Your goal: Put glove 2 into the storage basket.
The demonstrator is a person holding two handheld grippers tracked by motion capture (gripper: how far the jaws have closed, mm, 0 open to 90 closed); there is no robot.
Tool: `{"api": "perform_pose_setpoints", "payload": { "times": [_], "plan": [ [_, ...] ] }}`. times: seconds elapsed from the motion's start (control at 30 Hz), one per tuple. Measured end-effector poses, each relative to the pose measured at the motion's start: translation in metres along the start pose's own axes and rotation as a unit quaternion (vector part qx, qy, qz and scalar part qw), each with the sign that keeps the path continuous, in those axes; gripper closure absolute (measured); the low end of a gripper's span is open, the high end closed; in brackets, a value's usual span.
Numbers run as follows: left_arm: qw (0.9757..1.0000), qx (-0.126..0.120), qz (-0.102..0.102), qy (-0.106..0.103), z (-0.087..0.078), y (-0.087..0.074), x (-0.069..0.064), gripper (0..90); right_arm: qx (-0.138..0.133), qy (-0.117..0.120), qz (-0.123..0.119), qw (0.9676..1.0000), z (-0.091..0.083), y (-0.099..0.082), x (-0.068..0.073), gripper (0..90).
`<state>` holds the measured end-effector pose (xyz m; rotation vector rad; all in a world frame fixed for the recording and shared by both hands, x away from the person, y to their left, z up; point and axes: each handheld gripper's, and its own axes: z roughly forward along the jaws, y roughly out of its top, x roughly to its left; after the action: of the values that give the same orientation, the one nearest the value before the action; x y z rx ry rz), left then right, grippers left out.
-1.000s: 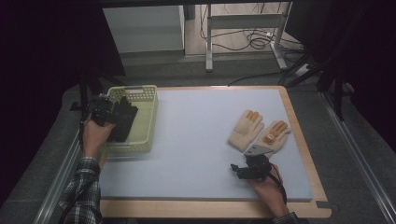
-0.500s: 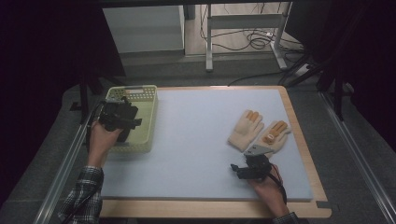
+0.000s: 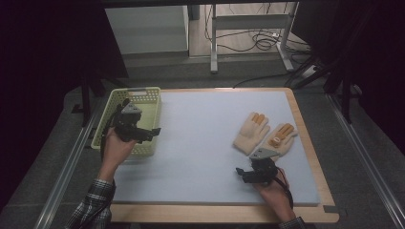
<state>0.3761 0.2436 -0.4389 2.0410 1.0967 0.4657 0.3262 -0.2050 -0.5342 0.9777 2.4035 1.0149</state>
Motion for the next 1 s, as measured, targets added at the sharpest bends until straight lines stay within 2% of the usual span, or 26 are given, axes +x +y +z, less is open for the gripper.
{"api": "perform_pose_setpoints", "payload": {
  "times": [0.27, 0.47, 0.67, 0.83, 1.0],
  "plan": [
    [0.9989, -0.017, 0.024, -0.036, 0.006, -0.001, -0.033, 0.4, 0.001, 0.000, 0.001, 1.0000, 0.000, 0.000, 0.000, 23.1],
    [0.9973, -0.022, 0.044, -0.054, 0.014, -0.006, -0.057, 0.4, 0.001, 0.000, 0.001, 1.0000, 0.000, 0.000, 0.000, 23.1],
    [0.9955, -0.021, 0.069, -0.061, 0.021, -0.017, -0.080, 0.4, 0.001, 0.000, 0.000, 1.0000, 0.000, 0.000, 0.000, 23.1],
    [0.9941, -0.021, 0.077, -0.074, 0.026, -0.030, -0.096, 0.4, 0.000, 0.000, 0.002, 1.0000, 0.000, 0.000, 0.000, 23.1],
    [0.9939, -0.011, 0.083, -0.072, 0.035, -0.045, -0.104, 0.3, 0.001, 0.000, 0.002, 1.0000, 0.000, 0.000, 0.000, 23.0]
  ]
}}
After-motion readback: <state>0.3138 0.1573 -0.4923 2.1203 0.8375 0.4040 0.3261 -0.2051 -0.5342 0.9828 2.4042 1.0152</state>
